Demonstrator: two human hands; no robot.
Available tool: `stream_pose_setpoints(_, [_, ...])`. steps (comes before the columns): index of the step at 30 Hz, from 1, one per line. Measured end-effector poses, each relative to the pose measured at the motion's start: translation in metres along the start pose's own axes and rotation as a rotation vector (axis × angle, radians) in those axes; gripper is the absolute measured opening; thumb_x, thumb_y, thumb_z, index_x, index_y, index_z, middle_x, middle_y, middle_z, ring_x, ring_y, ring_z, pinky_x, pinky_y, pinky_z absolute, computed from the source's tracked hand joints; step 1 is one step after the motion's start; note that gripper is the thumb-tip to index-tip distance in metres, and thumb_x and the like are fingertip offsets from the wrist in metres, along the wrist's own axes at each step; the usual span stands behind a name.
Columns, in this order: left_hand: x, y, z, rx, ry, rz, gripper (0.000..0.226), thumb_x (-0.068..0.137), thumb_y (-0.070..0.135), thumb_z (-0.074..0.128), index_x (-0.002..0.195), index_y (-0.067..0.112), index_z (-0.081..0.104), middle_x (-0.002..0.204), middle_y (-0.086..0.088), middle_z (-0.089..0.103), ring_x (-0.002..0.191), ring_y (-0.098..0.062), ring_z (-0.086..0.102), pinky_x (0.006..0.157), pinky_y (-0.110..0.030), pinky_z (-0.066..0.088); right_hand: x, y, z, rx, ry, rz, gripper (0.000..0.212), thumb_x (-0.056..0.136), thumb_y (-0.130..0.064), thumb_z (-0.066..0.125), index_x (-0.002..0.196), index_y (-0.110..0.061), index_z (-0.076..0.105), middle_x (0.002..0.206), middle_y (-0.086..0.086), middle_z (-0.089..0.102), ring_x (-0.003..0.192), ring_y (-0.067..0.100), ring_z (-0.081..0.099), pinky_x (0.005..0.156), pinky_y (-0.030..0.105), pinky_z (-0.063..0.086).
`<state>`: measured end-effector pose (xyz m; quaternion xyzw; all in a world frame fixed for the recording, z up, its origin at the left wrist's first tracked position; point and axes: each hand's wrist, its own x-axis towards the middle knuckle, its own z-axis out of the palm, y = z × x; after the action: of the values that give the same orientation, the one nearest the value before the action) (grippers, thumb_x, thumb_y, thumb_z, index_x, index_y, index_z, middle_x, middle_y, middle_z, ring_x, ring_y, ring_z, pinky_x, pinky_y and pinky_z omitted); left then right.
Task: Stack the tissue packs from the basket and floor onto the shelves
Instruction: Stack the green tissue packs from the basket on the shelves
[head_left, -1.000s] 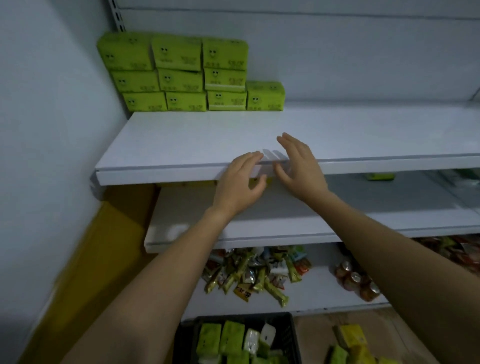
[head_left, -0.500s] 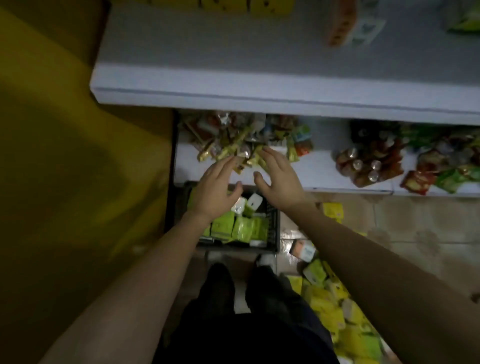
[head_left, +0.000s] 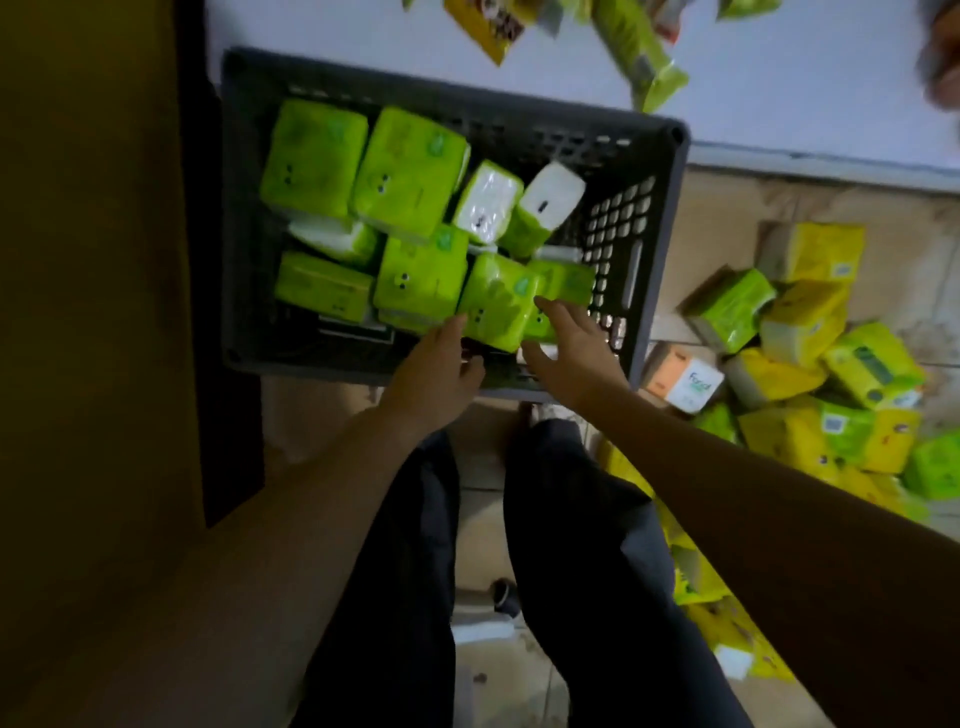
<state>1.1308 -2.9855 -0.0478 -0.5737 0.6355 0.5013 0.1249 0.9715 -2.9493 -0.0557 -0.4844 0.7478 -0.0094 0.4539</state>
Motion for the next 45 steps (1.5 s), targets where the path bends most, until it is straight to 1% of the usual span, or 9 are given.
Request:
stream_pose_setpoints(3, [0.042, -0.012, 0.038, -0.005, 0.005, -0.089, 0.051, 0.095, 0.020, 0.047, 0.142, 0.007, 0.030, 0.134, -0.023, 0.045, 0.124, -0.037, 0.042, 0.098, -0.041, 0.039, 0.040, 0.021, 0.020, -0.050, 0.000, 0.001, 0.057, 0.093, -0.030, 0.050, 0.145, -0.018, 0.028, 0.151, 0.007, 0.027, 0.138, 0.026, 0.027, 0.108, 0.037, 0.030])
stream_pose_setpoints(12, [0.123, -0.020, 0.103, -0.088, -0.064, -0.354, 0.085, 0.093, 0.026, 0.047, 0.147, 0.018, -0.018, 0.153, -0.021, 0.017, 0.133, -0.040, 0.032, 0.101, -0.044, 0.035, 0.131, 0.050, 0.051, -0.086, -0.074, -0.044, 0.068, 0.088, -0.023, 0.055, 0.147, -0.025, 0.021, 0.156, 0.006, 0.014, 0.141, 0.029, 0.017, 0.110, 0.034, 0.021])
stream_pose_setpoints(16, [0.125, -0.007, 0.099, -0.413, 0.066, -0.431, 0.072, 0.094, 0.022, 0.050, 0.150, 0.019, 0.004, 0.148, -0.025, 0.023, 0.134, -0.040, 0.030, 0.106, -0.040, 0.029, 0.131, 0.053, 0.047, 0.095, -0.046, 0.032, 0.064, 0.087, -0.017, 0.056, 0.145, -0.024, 0.029, 0.147, 0.011, 0.027, 0.135, 0.029, 0.030, 0.108, 0.030, 0.028])
stream_pose_setpoints(21, [0.099, 0.026, 0.069, -0.677, 0.219, -0.425, 0.055, 0.090, 0.030, 0.053, 0.141, 0.023, 0.034, 0.147, -0.017, 0.022, 0.132, -0.027, 0.032, 0.099, -0.025, 0.032, 0.084, 0.042, 0.009, 0.371, 0.005, 0.224, 0.057, 0.091, -0.018, 0.053, 0.143, -0.025, 0.030, 0.142, 0.008, 0.021, 0.109, 0.011, 0.038, 0.076, 0.006, 0.034])
stream_pose_setpoints(29, [-0.028, 0.098, -0.023, -0.656, 0.263, -0.310, 0.046, 0.085, 0.028, 0.057, 0.128, 0.014, 0.054, 0.138, -0.022, 0.037, 0.122, -0.025, 0.043, 0.087, -0.009, 0.029, -0.056, -0.041, -0.083, 0.465, 0.099, 0.252, 0.055, 0.088, -0.027, 0.059, 0.139, -0.020, 0.038, 0.130, 0.013, 0.032, 0.119, 0.025, 0.043, 0.103, 0.032, 0.039])
stream_pose_setpoints(35, [-0.165, 0.148, -0.115, -0.598, 0.264, -0.175, 0.036, 0.088, 0.013, 0.061, 0.124, 0.008, 0.057, 0.122, -0.023, 0.057, 0.113, -0.033, 0.055, 0.097, -0.037, 0.045, -0.185, -0.130, -0.167, 0.441, 0.148, 0.113, 0.057, 0.086, -0.029, 0.064, 0.136, -0.011, 0.044, 0.137, 0.016, 0.040, 0.130, 0.027, 0.039, 0.110, 0.035, 0.030])
stream_pose_setpoints(39, [-0.247, 0.197, -0.185, -0.626, 0.271, -0.122, 0.036, 0.091, 0.013, 0.057, 0.126, 0.008, 0.054, 0.101, -0.008, 0.056, 0.076, -0.017, 0.055, 0.068, -0.025, 0.042, -0.252, -0.189, -0.219, 0.502, 0.135, 0.054, 0.056, 0.088, -0.034, 0.061, 0.137, -0.014, 0.043, 0.136, 0.011, 0.047, 0.126, 0.025, 0.046, 0.104, 0.033, 0.037])
stream_pose_setpoints(43, [-0.288, 0.232, -0.244, -0.675, 0.279, -0.036, 0.036, 0.092, 0.016, 0.055, 0.128, 0.012, 0.053, 0.117, -0.009, 0.058, 0.097, -0.021, 0.055, 0.070, -0.024, 0.041, -0.281, -0.234, -0.269, 0.509, 0.206, -0.085, 0.055, 0.087, -0.037, 0.061, 0.135, -0.015, 0.045, 0.137, 0.009, 0.046, 0.123, 0.025, 0.047, 0.102, 0.035, 0.041])
stream_pose_setpoints(45, [-0.295, 0.245, -0.269, -0.721, 0.311, 0.039, 0.040, 0.091, 0.016, 0.057, 0.130, 0.014, 0.050, 0.129, -0.014, 0.055, 0.104, -0.023, 0.056, 0.085, -0.028, 0.047, -0.288, -0.255, -0.295, 0.473, 0.296, -0.167, 0.052, 0.086, -0.037, 0.063, 0.132, -0.015, 0.049, 0.134, 0.008, 0.049, 0.118, 0.024, 0.050, 0.097, 0.033, 0.041])
